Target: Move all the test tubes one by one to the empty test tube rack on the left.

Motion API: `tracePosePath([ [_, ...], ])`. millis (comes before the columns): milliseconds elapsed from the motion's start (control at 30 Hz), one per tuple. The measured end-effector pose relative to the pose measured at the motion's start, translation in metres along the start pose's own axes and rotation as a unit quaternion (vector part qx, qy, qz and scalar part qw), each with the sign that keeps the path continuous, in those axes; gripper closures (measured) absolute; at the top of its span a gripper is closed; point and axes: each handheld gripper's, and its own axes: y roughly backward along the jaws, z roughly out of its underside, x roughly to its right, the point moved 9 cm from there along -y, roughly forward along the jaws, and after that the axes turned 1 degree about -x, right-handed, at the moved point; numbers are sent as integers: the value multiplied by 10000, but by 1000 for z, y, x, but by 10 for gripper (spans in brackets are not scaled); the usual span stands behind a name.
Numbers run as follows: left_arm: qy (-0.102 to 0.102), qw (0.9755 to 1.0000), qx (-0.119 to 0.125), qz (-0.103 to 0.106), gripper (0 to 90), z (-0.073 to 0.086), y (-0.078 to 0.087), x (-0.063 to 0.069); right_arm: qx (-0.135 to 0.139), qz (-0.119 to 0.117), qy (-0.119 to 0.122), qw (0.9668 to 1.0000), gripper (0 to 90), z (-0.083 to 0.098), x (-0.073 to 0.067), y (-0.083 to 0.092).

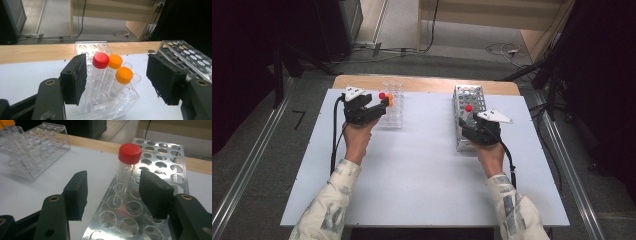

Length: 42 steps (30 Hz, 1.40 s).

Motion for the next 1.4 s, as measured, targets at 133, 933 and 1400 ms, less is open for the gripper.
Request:
tracePosePath([
  [133,-48,10000,41,77,321,1,5,6,-67,125,-25,9999,469,-2,6,-9],
  [933,-37,9995,58,292,321,9,11,15,-351,136,-265,9989,712,-4,9,-26],
  [1400,-104,9990,39,432,253,6,18,27,362,-94,149,9992,713,-49,-15,19],
])
